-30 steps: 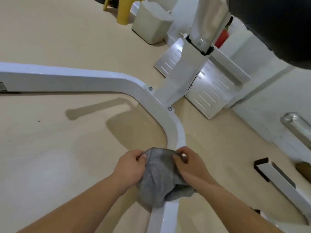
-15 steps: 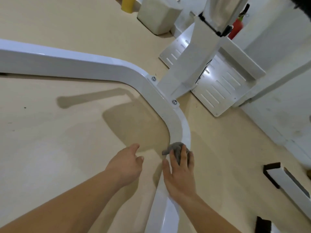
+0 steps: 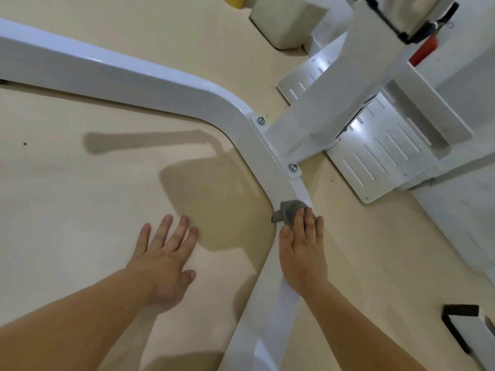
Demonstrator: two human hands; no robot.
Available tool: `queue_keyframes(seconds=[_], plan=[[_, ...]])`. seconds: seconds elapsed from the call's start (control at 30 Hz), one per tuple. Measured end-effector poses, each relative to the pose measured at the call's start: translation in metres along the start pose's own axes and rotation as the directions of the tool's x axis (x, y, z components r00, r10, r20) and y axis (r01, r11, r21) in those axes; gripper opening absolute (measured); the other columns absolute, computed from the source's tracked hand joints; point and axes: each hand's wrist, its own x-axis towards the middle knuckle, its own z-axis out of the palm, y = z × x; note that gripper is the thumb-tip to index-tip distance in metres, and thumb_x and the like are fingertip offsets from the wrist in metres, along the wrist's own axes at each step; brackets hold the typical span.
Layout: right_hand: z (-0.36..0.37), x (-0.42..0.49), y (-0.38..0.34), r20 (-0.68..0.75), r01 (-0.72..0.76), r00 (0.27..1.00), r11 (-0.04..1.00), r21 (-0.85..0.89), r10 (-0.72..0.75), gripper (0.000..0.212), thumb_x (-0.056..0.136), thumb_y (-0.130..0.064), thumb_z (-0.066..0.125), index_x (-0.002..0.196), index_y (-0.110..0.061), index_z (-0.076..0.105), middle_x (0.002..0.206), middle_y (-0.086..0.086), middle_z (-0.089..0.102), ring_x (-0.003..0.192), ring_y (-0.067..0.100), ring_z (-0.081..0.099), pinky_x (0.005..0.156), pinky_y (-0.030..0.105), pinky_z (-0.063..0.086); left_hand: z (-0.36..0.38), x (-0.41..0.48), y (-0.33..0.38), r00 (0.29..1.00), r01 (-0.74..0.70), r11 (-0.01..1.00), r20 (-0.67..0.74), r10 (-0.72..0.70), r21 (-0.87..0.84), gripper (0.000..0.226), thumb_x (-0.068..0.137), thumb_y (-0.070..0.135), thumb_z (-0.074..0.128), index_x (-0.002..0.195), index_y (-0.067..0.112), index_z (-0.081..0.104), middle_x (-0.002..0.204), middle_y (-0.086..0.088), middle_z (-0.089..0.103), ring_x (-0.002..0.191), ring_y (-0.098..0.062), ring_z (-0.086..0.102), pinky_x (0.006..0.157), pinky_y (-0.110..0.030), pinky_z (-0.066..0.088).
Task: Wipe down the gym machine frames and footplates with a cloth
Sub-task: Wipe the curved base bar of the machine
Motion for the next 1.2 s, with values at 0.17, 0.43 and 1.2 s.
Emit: queue_keyframes(seconds=[0.17, 0.43, 1.2], plan=[[0.002, -0.046, -0.016, -0.036, -0.099, 0.994, 0.990, 0.096, 0.103, 0.081, 0.101, -0.059, 0.031, 0.164, -0.017, 0.002, 0.170, -0.004, -0.001, 0.156, 0.019, -0.003, 0.124, 0.039, 0.015, 0.001, 0.001, 0.000, 1.000, -0.003, 1.000, 0.000, 0.003, 0.007, 0.082, 0.098, 0.067, 0.015, 0.153, 0.033, -0.035, 0.152, 0.005, -0.052, 0.138, -0.027, -0.052, 0.116, -0.058, -0.028], [-0.022, 0.067, -0.004, 0.064, -0.095, 0.994, 0.991, 0.095, 0.089, 0.078, 0.103, -0.064, 0.028, 0.164, -0.023, 0.002, 0.171, -0.004, -0.002, 0.154, 0.033, 0.017, 0.121, 0.050, 0.023, 0.006, 0.005, 0.001, 1.000, 0.014, 1.000, -0.006, -0.014, -0.016, 0.083, 0.088, 0.080, -0.002, 0.149, 0.036, -0.037, 0.151, 0.008, -0.052, 0.136, -0.023, -0.054, 0.115, -0.058, -0.028], [-0.012, 0.068, -0.019, -0.078, -0.110, 0.991, 0.993, -0.042, 0.107, 0.071, 0.108, -0.041, 0.030, 0.163, -0.013, -0.005, 0.169, 0.020, -0.010, 0.156, 0.038, 0.005, 0.126, 0.050, 0.013, 0.005, 0.010, -0.007, 0.995, -0.061, 0.986, -0.085, 0.049, -0.153, 0.084, 0.074, 0.087, -0.012, 0.143, 0.046, -0.037, 0.147, 0.015, -0.053, 0.128, -0.013, -0.060, 0.110, -0.054, -0.036]])
